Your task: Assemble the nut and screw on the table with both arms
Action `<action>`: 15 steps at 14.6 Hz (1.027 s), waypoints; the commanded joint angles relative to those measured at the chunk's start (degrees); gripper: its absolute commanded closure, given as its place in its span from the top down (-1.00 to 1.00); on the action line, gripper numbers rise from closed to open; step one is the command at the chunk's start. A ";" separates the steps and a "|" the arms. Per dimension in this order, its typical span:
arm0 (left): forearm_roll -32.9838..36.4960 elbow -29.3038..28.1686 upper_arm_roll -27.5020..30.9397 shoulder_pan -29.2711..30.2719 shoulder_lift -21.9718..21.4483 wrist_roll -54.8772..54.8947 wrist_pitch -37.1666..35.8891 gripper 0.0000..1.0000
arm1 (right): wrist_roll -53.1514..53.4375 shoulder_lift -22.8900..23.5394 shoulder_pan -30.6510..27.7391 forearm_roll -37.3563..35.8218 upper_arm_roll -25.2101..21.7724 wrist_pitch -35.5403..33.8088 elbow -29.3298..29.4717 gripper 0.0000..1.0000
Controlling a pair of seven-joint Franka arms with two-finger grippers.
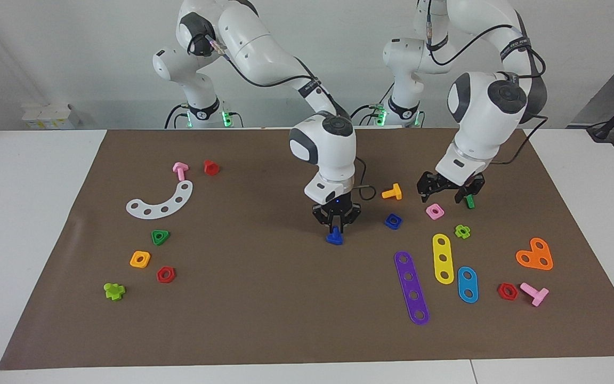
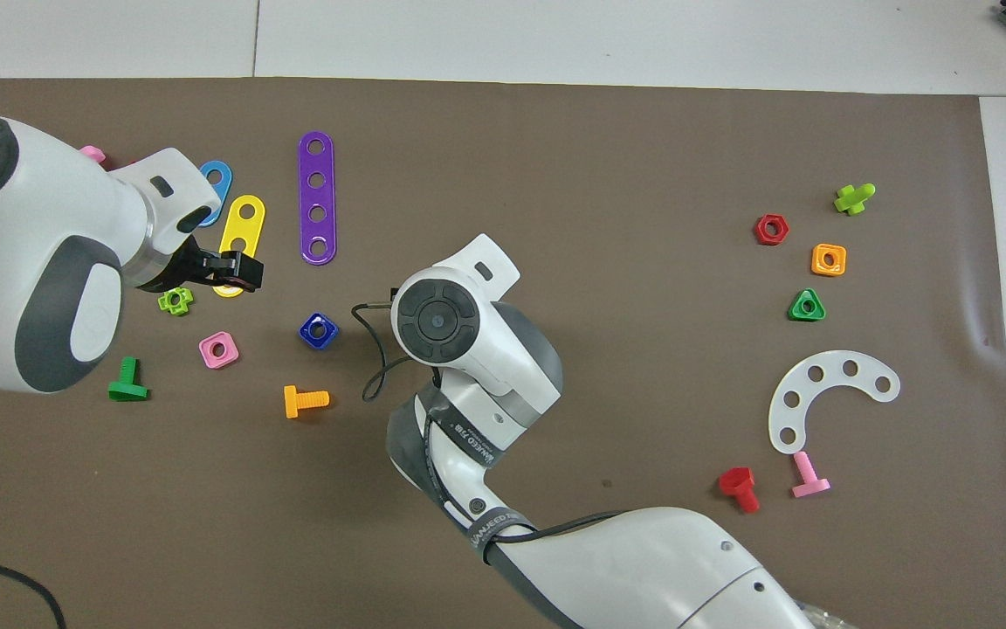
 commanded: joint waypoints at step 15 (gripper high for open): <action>-3.56 -10.36 0.93 -7.80 7.64 24.56 15.62 0.75 | -32.31 -29.75 -30.79 6.55 -0.34 -36.86 -3.31 1.00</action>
